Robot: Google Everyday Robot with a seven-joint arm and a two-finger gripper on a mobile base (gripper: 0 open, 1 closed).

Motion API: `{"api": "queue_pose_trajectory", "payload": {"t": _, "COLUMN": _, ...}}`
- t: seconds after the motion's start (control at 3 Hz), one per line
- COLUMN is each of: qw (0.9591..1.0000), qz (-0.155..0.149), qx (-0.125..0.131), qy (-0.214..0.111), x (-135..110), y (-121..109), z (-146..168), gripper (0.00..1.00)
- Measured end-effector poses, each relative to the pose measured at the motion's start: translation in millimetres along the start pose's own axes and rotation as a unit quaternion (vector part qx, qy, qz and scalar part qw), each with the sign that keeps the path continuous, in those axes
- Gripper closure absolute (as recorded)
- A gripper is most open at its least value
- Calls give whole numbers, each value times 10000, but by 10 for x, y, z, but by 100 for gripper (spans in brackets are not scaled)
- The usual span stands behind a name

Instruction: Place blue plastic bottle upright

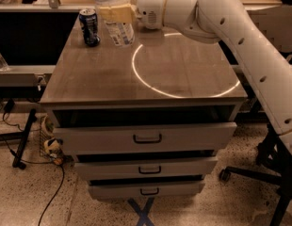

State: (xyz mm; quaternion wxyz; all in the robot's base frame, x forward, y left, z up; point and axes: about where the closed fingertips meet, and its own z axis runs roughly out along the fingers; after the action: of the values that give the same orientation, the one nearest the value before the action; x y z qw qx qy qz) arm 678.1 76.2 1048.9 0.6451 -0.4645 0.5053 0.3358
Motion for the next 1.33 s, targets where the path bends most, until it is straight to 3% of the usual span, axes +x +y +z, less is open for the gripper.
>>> {"api": "queue_pose_trajectory", "payload": {"t": 1.0, "qw": 9967, "qz": 730, "qx": 28, "qy": -351, "x": 725, "y": 48, "z": 129, "gripper": 100}}
{"api": "queue_pose_trajectory", "payload": {"t": 1.33, "qw": 9950, "qz": 905, "qx": 81, "qy": -404, "x": 954, "y": 133, "z": 95, "gripper": 74}}
